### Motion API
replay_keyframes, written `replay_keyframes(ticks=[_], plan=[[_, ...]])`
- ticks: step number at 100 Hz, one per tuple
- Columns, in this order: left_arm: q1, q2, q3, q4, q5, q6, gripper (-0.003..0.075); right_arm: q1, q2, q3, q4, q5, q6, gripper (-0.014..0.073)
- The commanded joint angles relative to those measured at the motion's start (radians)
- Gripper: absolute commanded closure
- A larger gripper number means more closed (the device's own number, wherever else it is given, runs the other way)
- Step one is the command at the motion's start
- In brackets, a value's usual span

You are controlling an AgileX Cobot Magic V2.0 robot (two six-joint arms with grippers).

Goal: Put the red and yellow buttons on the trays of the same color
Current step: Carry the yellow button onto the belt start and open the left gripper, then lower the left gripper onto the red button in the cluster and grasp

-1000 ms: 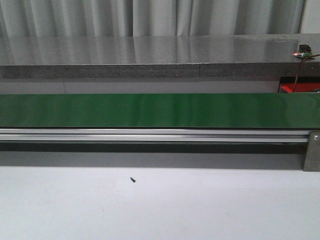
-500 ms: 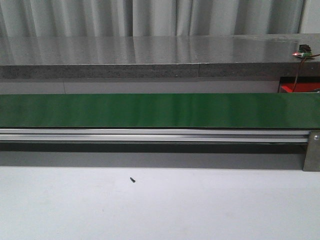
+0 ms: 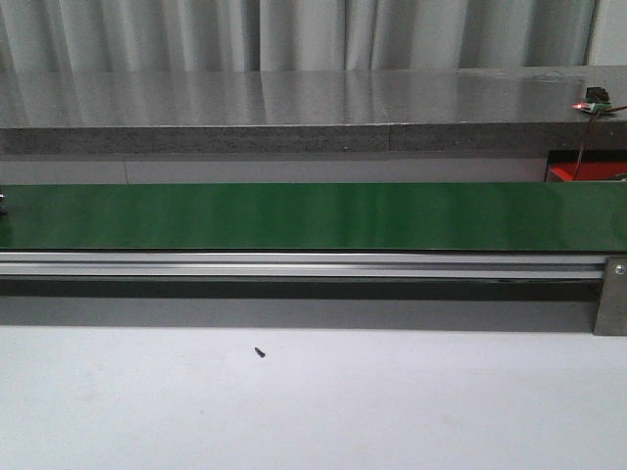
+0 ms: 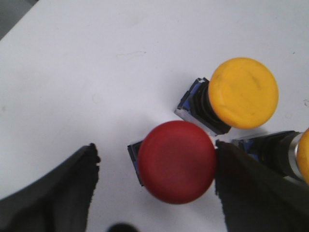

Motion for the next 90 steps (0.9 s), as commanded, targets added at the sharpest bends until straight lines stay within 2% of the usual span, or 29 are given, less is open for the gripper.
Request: replay_keyframes(ticks=[1,12,22,48,90], plan=[[0.002,-0.054,-0.032,-0.021,-0.055,-0.006,0.0404,0.002,-0.002,-0.027,0.005,-0.07,-0.01,0.0717],[0.002,-0.054,-0.032,-0.021,-0.056,-0.006,0.0525,0.002,-0.002,-0.027,0.005,-0.07,-0.01,0.0717],[0.002,-0.054,-0.032,-0.021,-0.056,-0.006,0.0574,0.002,-0.002,-0.027,0.005,-0.07,-0.01,0.0717],[0.002,-0.085,-0.032,-0.021,-0.023,-0.006,0.058,0.002,-0.002,-0.027,0.005,-0.07,-0.01,0.0717],[0.0,-0.268,-0.032,-0.013,0.065,0.029,0.058,0.002,-0.002,-0.027,0.005,-0.07,-0.01,0.0717]])
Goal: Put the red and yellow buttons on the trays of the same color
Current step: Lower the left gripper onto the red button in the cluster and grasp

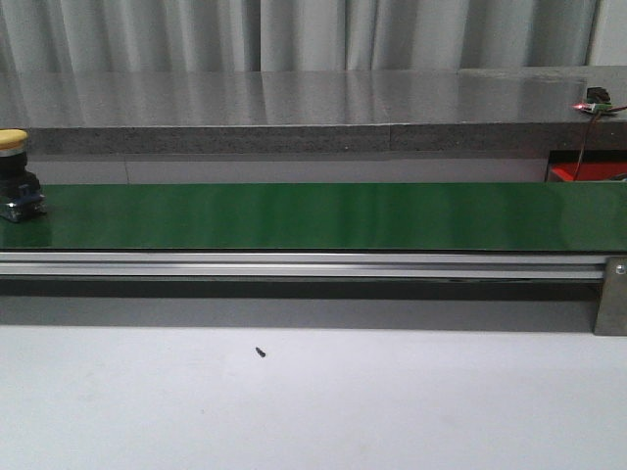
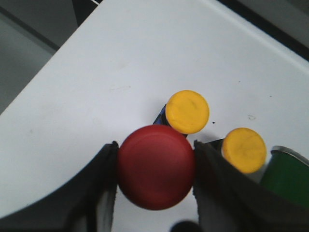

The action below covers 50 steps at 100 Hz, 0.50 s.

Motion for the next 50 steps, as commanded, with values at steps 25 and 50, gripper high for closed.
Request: replay_keyframes(ticks=[25,50], plan=[[-0.03,-0.148,-0.032,-0.013,0.078,0.04,0.058,0.002,-0.002,-0.027,0.005,-0.07,-0.01,0.0717],[-0.116,-0.15,-0.03,-0.013,0.116,0.081,0.058,0.002,-0.002,-0.027,0.005,-0.07,-0.01,0.0717]])
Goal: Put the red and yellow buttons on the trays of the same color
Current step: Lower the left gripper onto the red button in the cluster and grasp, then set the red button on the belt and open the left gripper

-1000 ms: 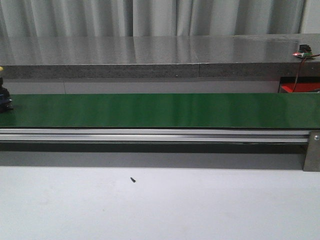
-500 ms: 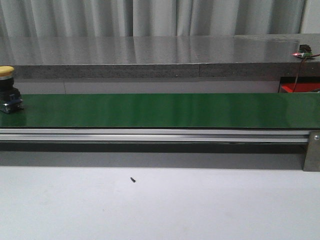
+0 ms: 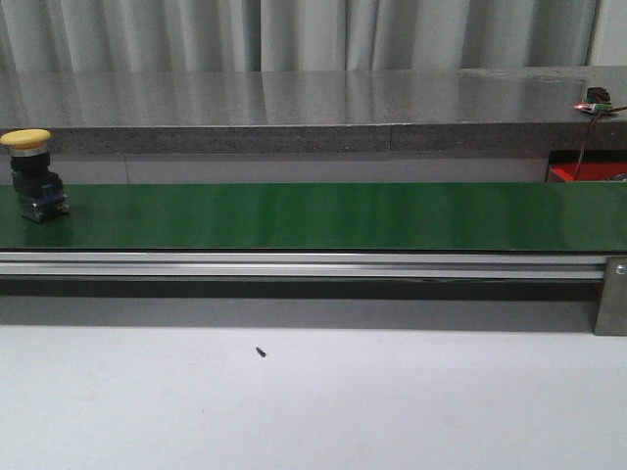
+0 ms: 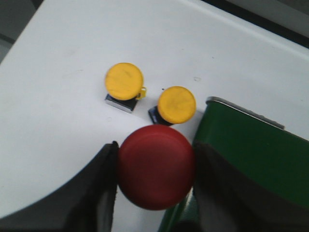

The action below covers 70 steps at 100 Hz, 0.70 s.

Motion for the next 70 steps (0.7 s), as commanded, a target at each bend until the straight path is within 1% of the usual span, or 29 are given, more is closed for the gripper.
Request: replay_keyframes(ticks=[1,22,36,51,70], plan=[[-0.036,-0.058,-0.03,-0.021,-0.039,0.007,0.058,0.002,-0.002,-0.027,0.004,-0.07,-0.01,0.0717],[-0.09,-0.058,-0.016,-0.017,-0.04,0.008,0.058,0.002,-0.002,-0.027,0.004,-0.07,-0.01,0.0717],[-0.101,-0.058,0.028,-0.015,-0.039,0.01,0.058,0.002,-0.002,-0.027,0.004,-0.07,-0.01,0.0717],[-0.114,-0.058,0.073,-0.016,-0.07,0.014,0.058,0.002,-0.002,-0.027,0.004,-0.072,-0.01,0.0717],[-0.114,-0.056,0.089,-0.026,-0.07,0.014,0.0579,0.002,-0.002,-0.027,0.004,-0.072,-0.01,0.0717]])
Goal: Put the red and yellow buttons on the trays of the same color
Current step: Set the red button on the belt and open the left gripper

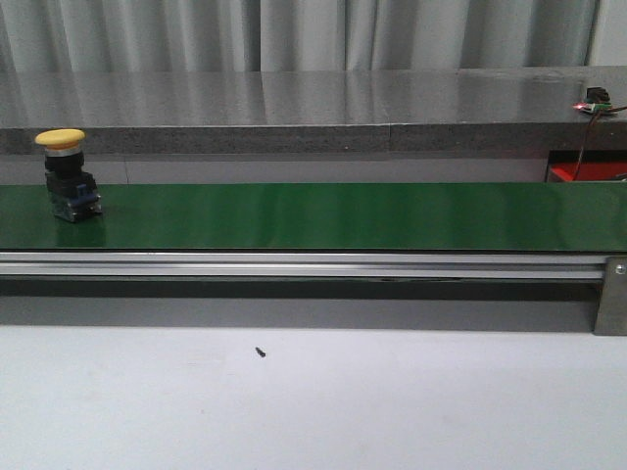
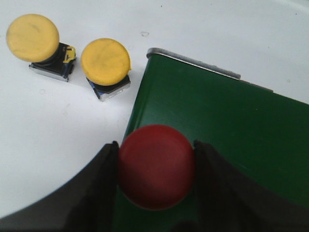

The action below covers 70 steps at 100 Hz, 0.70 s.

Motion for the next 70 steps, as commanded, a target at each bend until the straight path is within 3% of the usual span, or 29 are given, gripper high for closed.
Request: replay_keyframes(ticks=[1,12,29,36,47,70], plan=[[-0.006,-0.054,-0.021,-0.028,-0.043,0.004,0.0578,0.002,-0.002,-0.027,0.004,-0.072,-0.01,0.0717],[-0.006,-0.054,-0.021,-0.034,-0.041,0.007,0.0521,0.002,-0.002,-0.027,0.004,-0.072,-0.01,0.0717],[-0.006,-0.054,-0.021,-0.053,-0.022,0.045,0.0213,0.002,-0.002,-0.027,0.004,-0.072,-0.01,0.0717],[-0.006,-0.054,-0.021,-0.081,-0.018,0.057,0.0129,0.002,-0.002,-0.027,0.004,-0.072,-0.01,0.0717],[-0.006,-0.067,-0.021,-0.123,-0.009,0.089,0.0117,0.002,-0.002,-0.027,0.004,-0.072,-0.01,0.0717],[-0.006,-0.148,-0.019,-0.138,0.03,0.123,0.017,0.002,-0.002,-0.027,0.004,-0.072,-0.01,0.0717]])
